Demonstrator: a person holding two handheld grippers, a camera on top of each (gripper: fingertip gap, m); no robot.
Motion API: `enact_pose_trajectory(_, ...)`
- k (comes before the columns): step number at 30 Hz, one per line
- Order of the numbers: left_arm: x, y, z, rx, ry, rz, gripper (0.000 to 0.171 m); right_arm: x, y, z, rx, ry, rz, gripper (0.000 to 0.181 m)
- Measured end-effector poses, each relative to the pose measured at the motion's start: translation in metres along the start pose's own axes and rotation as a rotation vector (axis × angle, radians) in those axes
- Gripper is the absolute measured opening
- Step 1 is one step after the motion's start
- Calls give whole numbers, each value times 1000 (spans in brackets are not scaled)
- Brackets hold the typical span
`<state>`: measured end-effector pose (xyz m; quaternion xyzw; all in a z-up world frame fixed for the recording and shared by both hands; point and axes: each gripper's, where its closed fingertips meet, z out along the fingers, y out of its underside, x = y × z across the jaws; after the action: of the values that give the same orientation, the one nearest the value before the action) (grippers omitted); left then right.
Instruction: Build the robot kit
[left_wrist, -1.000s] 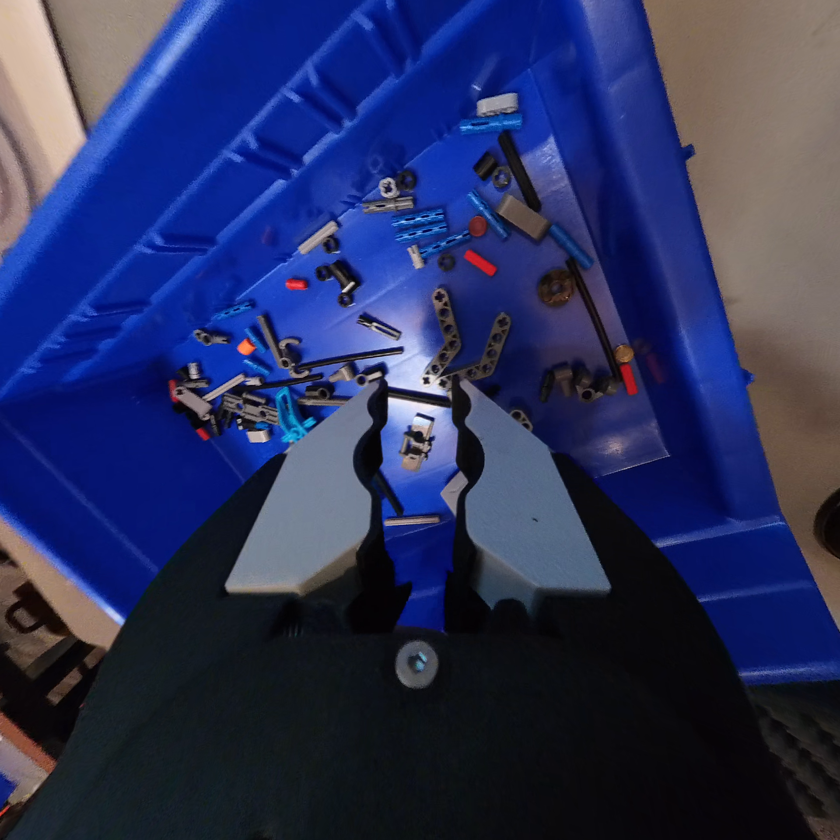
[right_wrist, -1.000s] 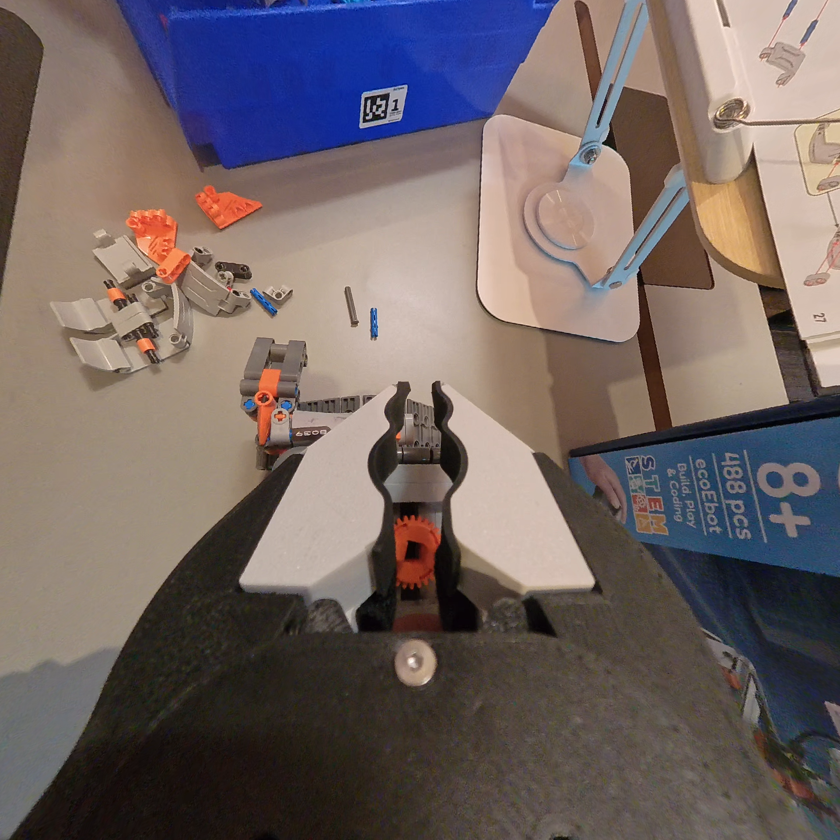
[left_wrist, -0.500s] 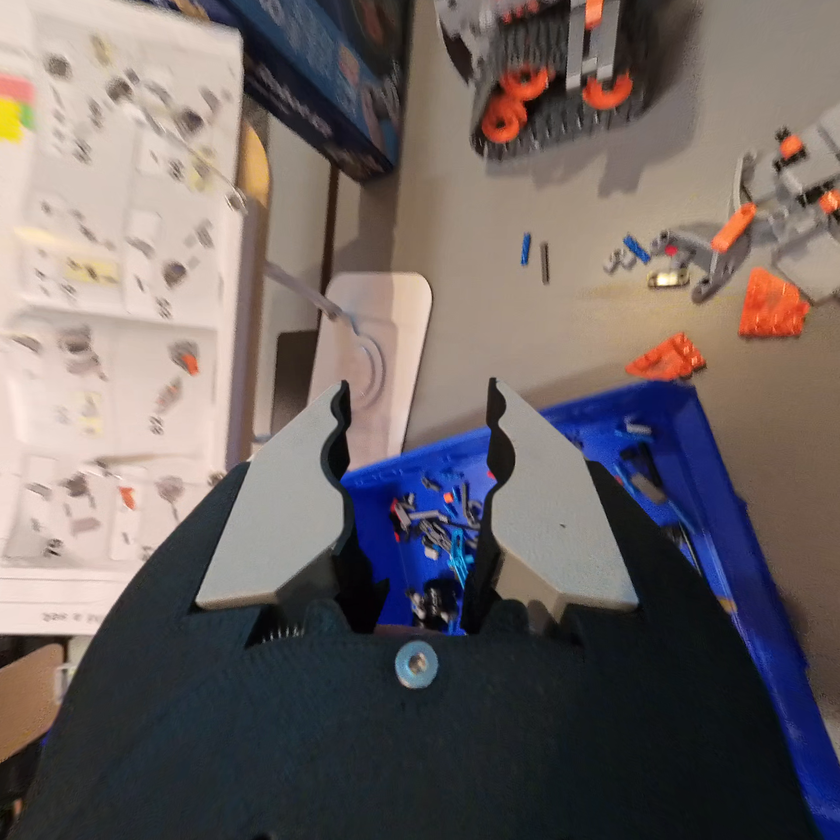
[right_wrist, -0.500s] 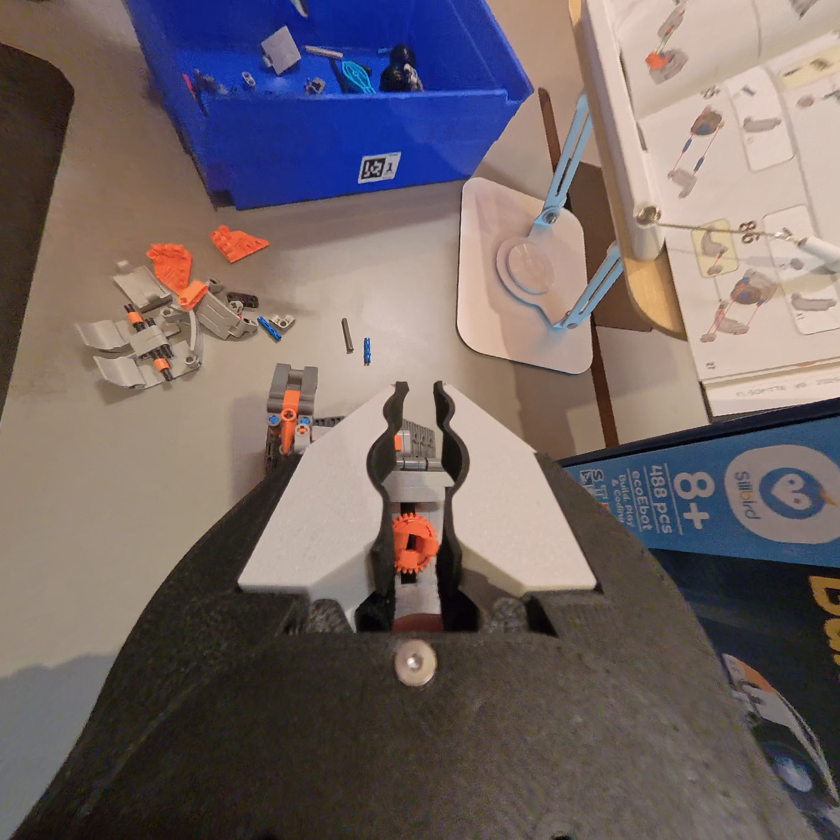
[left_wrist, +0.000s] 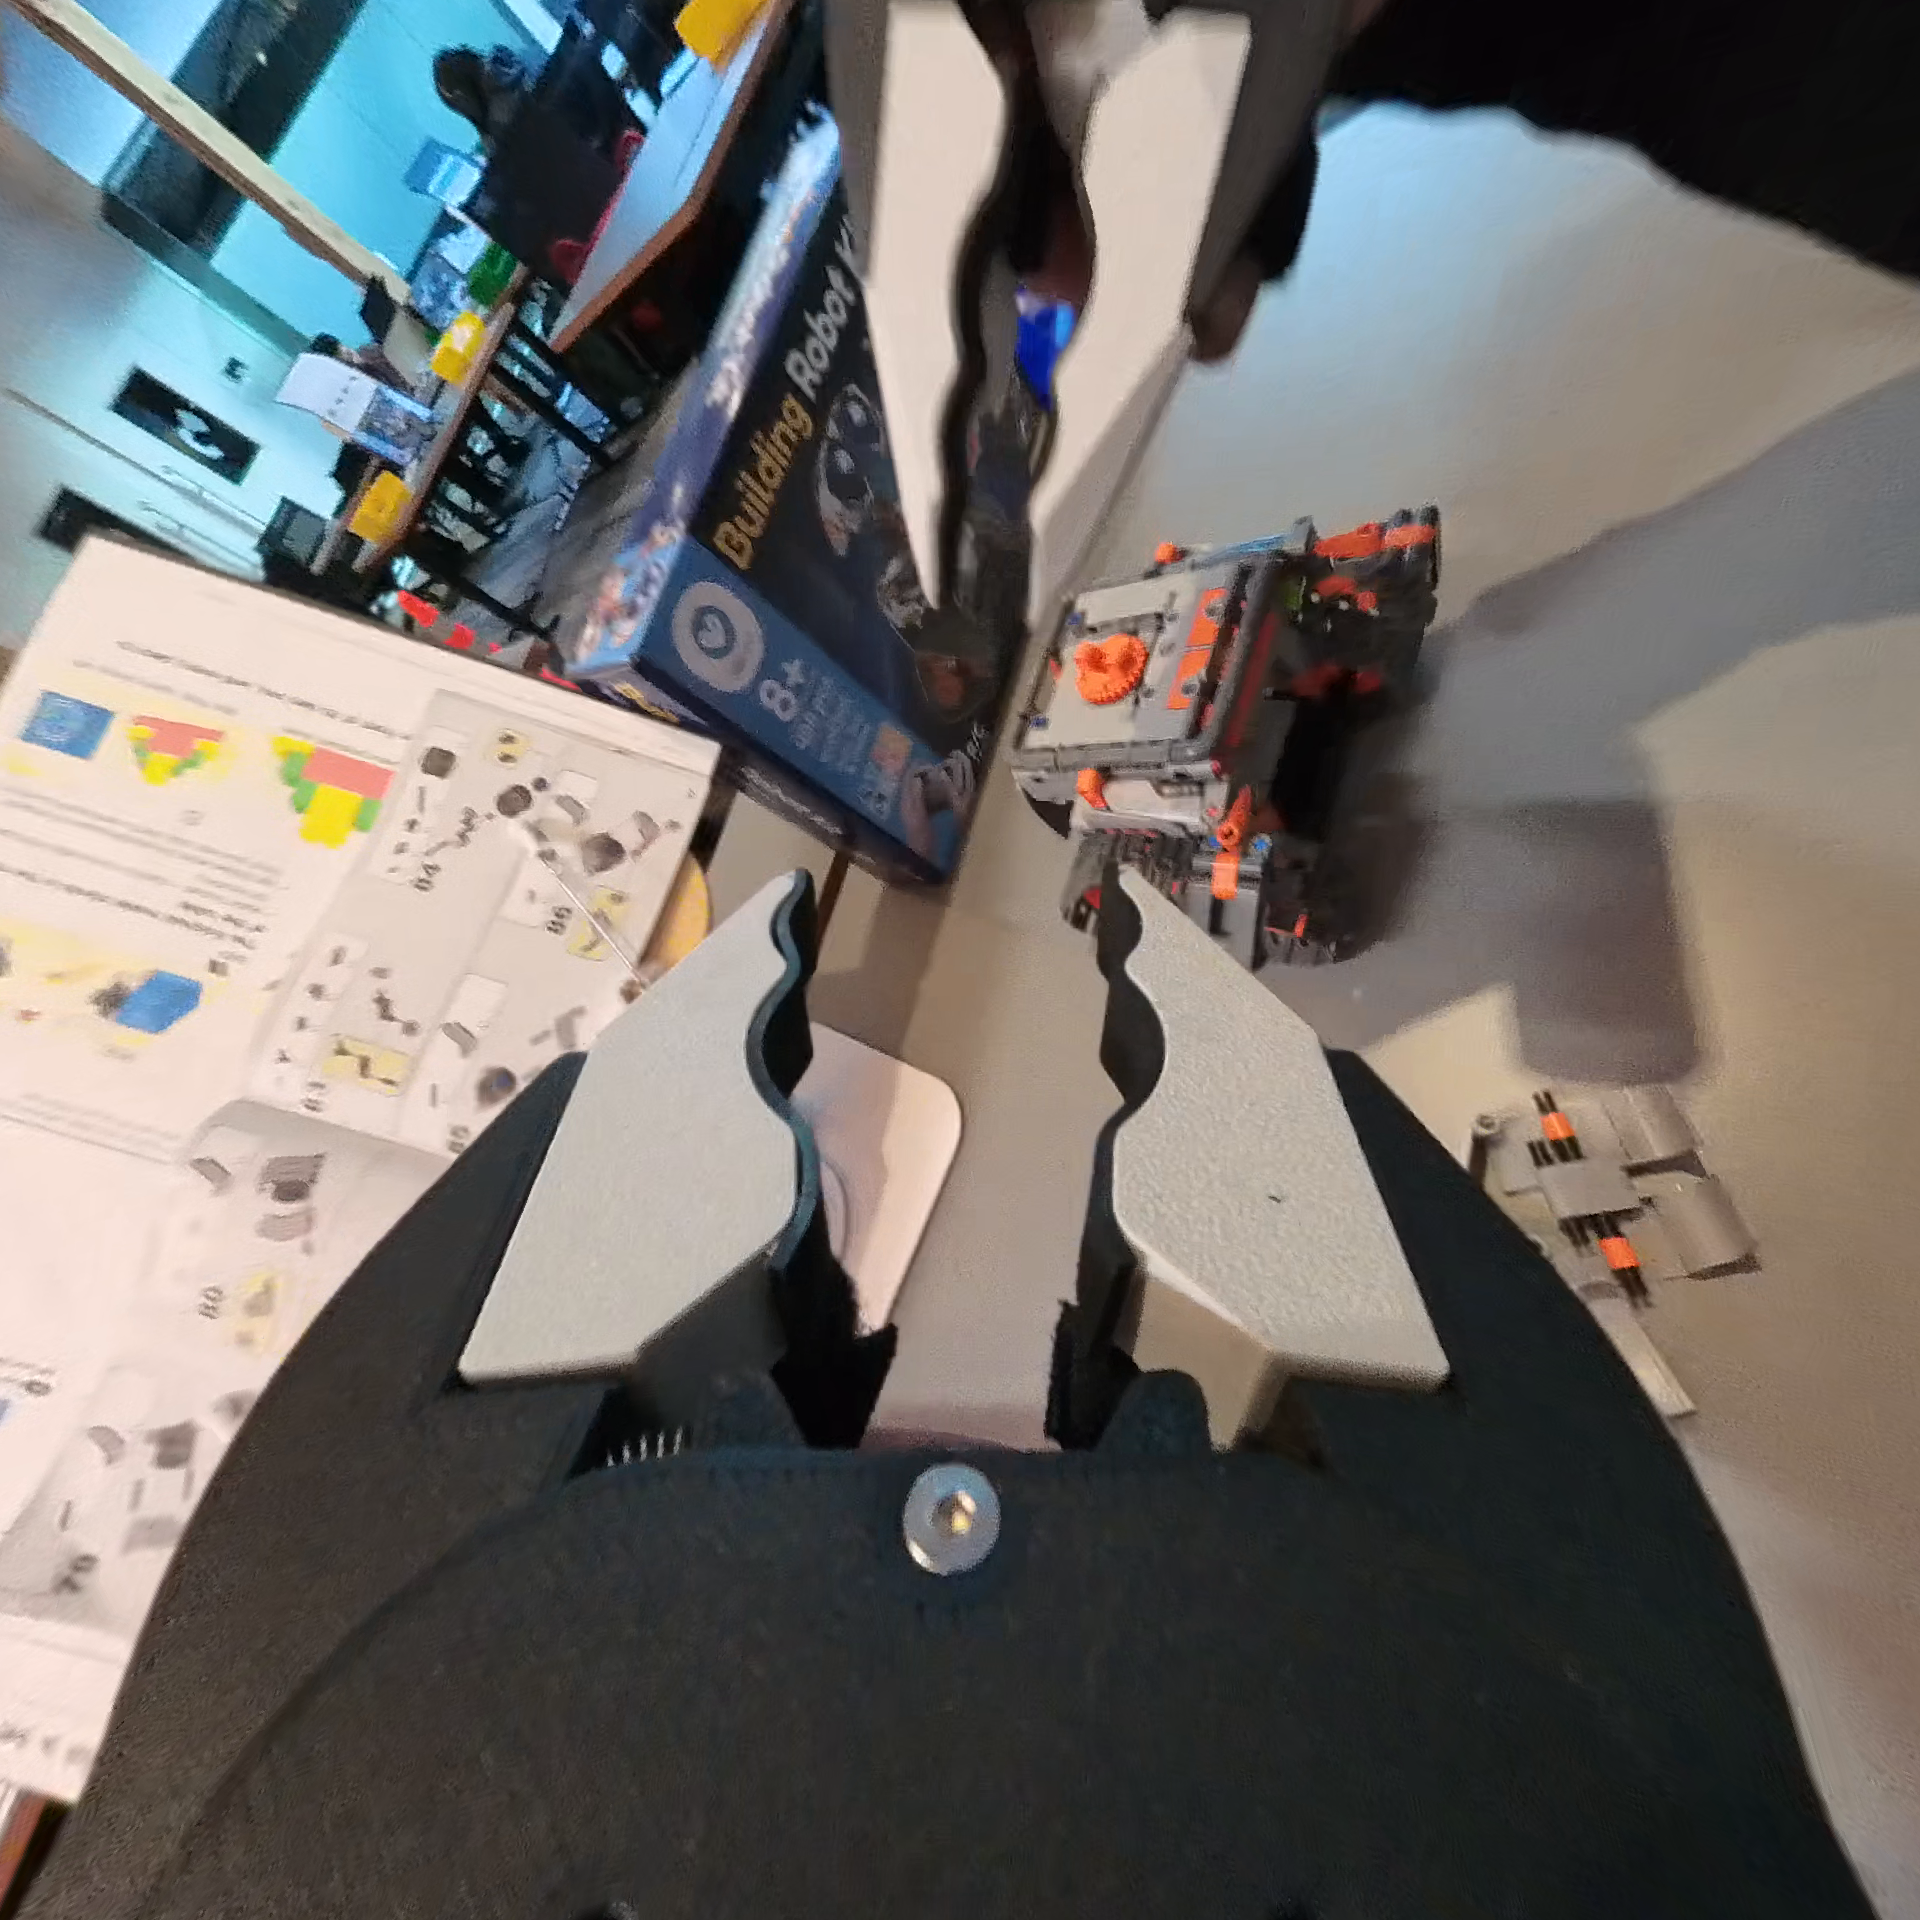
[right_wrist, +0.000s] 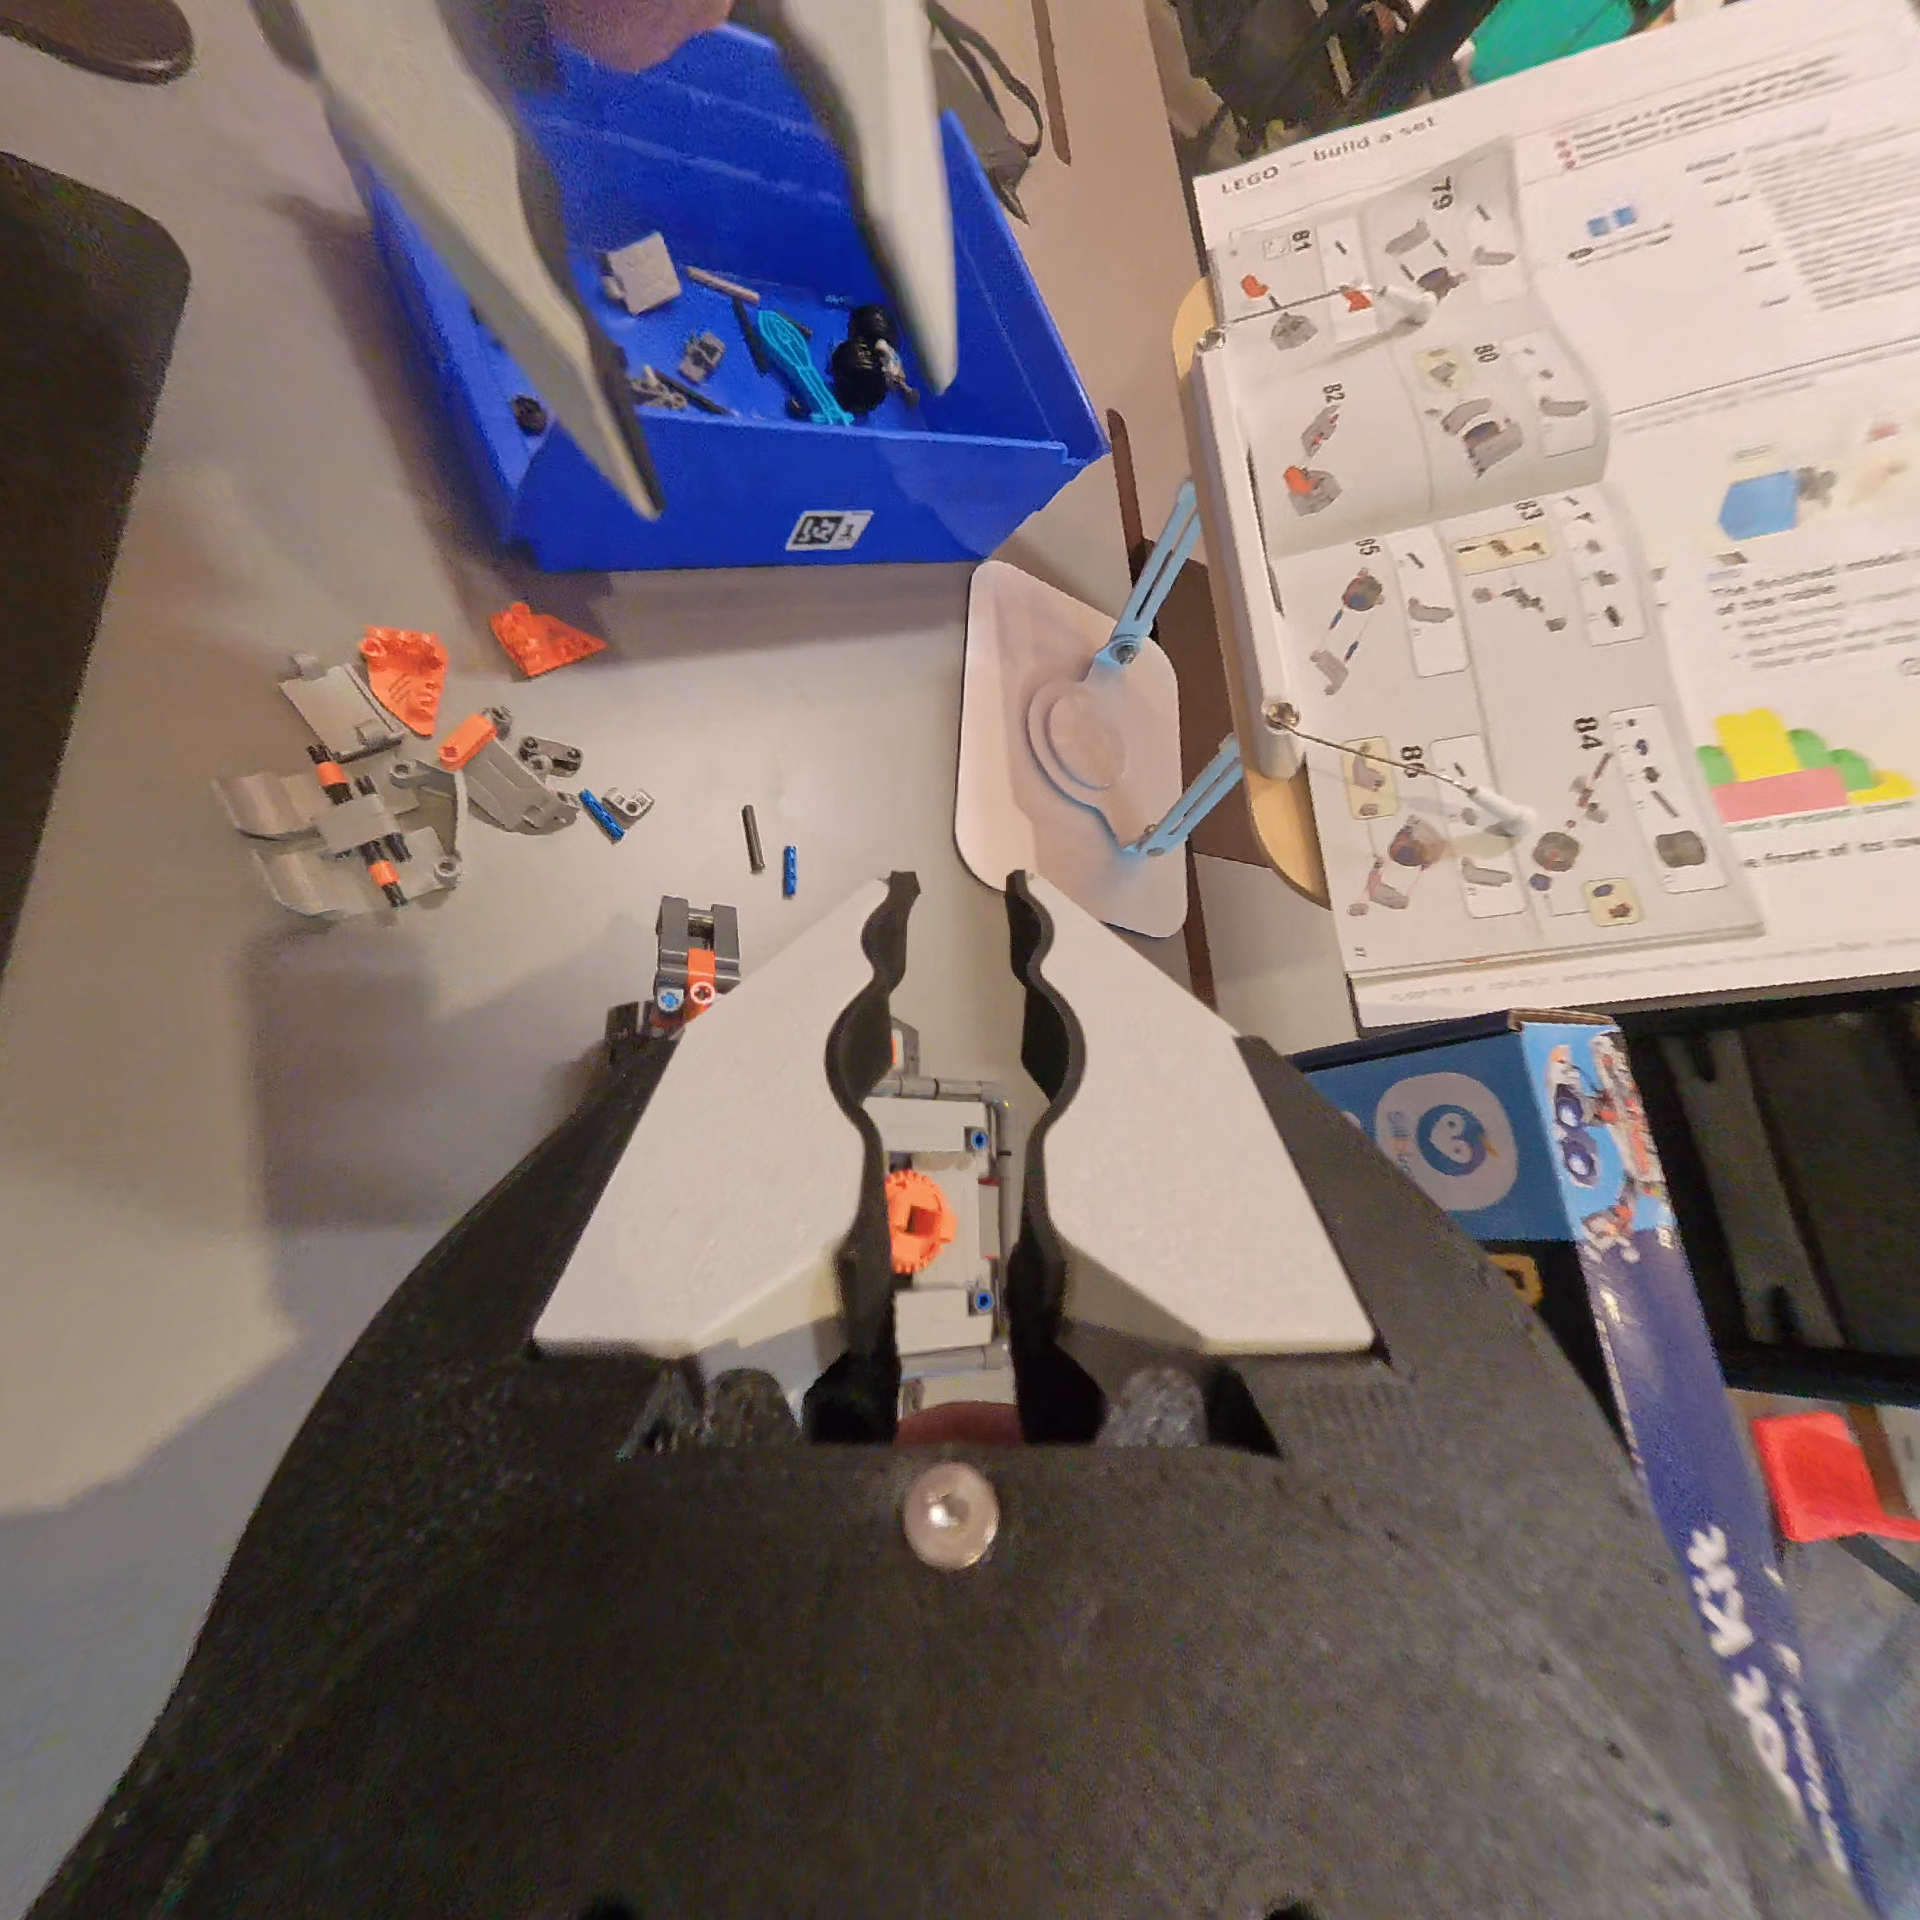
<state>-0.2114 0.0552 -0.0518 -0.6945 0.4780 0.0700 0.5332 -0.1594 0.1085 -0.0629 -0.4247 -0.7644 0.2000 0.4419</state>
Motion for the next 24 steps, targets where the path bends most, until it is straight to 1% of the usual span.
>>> enact_pose_trajectory(2,19,20,6,-59,18,-14,53,0,-2,-6,-19,26,-24,17)
enact_pose_trajectory(3,25,34,7,-96,5,-19,54,0,-3,-9,-26,36,-34,17)
enact_pose_trajectory(6,35,88,6,-246,-60,-54,58,1,-2,-15,-42,59,-49,17)
enact_pose_trajectory(8,37,125,-1,-349,-121,-88,62,2,-2,-16,-49,65,-53,17)
enact_pose_trajectory(10,43,147,-5,-382,-157,-151,65,1,-2,-16,-55,67,-57,17)
enact_pose_trajectory(12,45,160,-7,-397,-208,-189,69,0,-2,-15,-63,66,-66,17)
enact_pose_trajectory(15,39,182,-9,-459,-305,-177,69,-3,-4,-13,-70,62,-78,17)
enact_pose_trajectory(16,39,185,-8,-462,-314,-185,69,-4,-5,-12,-69,59,-81,17)
enact_pose_trajectory(18,40,191,-8,-483,-330,-174,63,-5,-5,-11,-68,54,-83,17)
enact_pose_trajectory(19,43,194,-8,-501,-328,-148,57,-5,-4,-10,-69,52,-82,17)
enact_pose_trajectory(20,44,196,-9,-505,-334,-124,56,-4,-3,-10,-72,51,-80,17)
enact_pose_trajectory(24,44,193,-15,-464,-338,-136,45,-2,3,-7,-90,51,-73,17)
